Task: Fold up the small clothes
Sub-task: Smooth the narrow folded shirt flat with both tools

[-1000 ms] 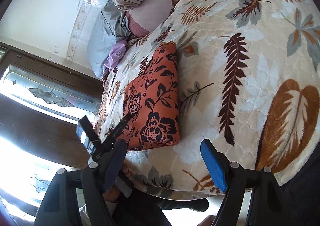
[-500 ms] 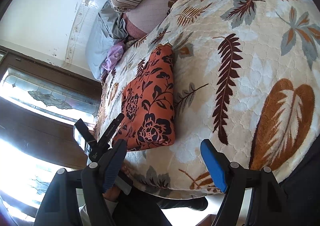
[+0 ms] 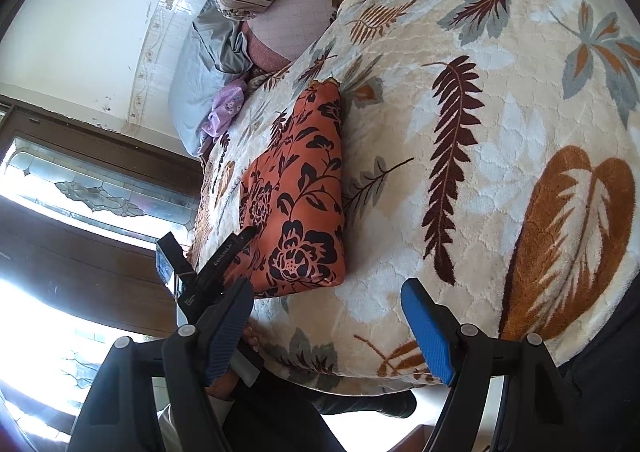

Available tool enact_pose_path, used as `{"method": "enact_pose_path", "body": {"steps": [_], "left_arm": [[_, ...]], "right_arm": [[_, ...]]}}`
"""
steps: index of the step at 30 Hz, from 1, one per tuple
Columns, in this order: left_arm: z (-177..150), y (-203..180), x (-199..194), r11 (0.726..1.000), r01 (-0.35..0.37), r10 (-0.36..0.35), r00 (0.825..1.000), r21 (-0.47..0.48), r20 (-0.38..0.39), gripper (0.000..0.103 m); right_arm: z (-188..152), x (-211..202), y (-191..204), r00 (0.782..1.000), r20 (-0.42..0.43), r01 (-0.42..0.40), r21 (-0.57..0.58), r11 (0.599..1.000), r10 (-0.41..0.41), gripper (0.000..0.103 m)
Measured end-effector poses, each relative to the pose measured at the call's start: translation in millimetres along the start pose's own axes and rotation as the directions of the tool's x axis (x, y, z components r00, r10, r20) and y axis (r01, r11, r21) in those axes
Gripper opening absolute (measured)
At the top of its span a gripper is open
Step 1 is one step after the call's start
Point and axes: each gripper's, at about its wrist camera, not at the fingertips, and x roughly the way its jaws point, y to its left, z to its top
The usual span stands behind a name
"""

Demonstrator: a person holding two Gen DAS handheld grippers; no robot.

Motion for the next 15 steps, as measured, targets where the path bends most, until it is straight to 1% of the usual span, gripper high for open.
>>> {"method": "enact_pose_path", "body": {"steps": [2, 3, 4, 5, 7, 9, 10, 11, 12, 13, 14, 15], "left_arm": [[1.3, -2.9, -16.0, 1.0, 0.001, -0.003, 0.996, 0.022, 0.09, 0.086], [1.7, -3.6, -20.9, 1.0, 0.006, -0.009, 0.993, 0.027, 0.115, 0.086], [0.8, -4.5, -21.7, 0.999, 0.007, -0.011, 0.993, 0.031, 0.122, 0.086], [1.0, -6.1, -17.3, 0.999, 0.013, -0.017, 0.995, 0.039, 0.095, 0.086], [-0.4, -10.5, -3.6, 0.998, 0.043, -0.044, 0.999, 0.056, 0.005, 0.086], [-3.0, -16.4, 4.2, 0.996, 0.039, -0.035, 0.998, 0.083, -0.052, 0.086], [-2.4, -17.4, -0.4, 0.996, 0.049, -0.046, 0.998, 0.08, -0.041, 0.086], [-1.3, -16.6, -11.8, 0.995, 0.075, -0.076, 0.997, 0.066, 0.012, 0.086], [0.0, -16.2, -25.7, 0.993, 0.098, -0.103, 0.991, 0.064, 0.084, 0.086], [0.6, -17.3, -37.1, 0.991, 0.104, -0.115, 0.983, 0.082, 0.141, 0.086], [0.2, -19.1, -43.1, 0.989, 0.102, -0.119, 0.978, 0.104, 0.17, 0.086], [-1.4, -20.4, -42.0, 0.987, 0.112, -0.129, 0.979, 0.116, 0.156, 0.086]], "right_arm": [[0.2, 2.5, -2.9, 1.0, -0.003, 0.002, 0.012, 1.0, -0.002, 0.079], [0.4, 4.0, -3.9, 1.0, -0.006, 0.001, 0.016, 1.0, -0.001, 0.079], [0.8, 5.8, -4.3, 1.0, -0.01, 0.001, 0.018, 1.0, -0.001, 0.079], [1.0, 7.9, -3.8, 1.0, -0.015, 0.002, 0.016, 1.0, -0.002, 0.079], [2.8, 12.2, -2.8, 1.0, -0.027, -0.001, 0.007, 1.0, 0.001, 0.079], [6.9, 17.3, -3.8, 0.999, -0.034, -0.011, 0.008, 1.0, 0.011, 0.079], [9.5, 20.1, -5.5, 0.999, -0.035, -0.017, 0.012, 1.0, 0.018, 0.079], [12.5, 22.8, -8.6, 0.999, -0.031, -0.034, 0.017, 0.999, 0.034, 0.079], [15.3, 27.2, -14.4, 0.998, -0.029, -0.055, 0.037, 0.998, 0.056, 0.079], [18.2, 33.9, -21.5, 0.997, -0.038, -0.069, 0.071, 0.995, 0.072, 0.079], [21.3, 41.9, -28.5, 0.995, -0.049, -0.086, 0.103, 0.991, 0.091, 0.079], [24.4, 50.2, -34.6, 0.993, -0.053, -0.102, 0.129, 0.986, 0.109, 0.079]]}}
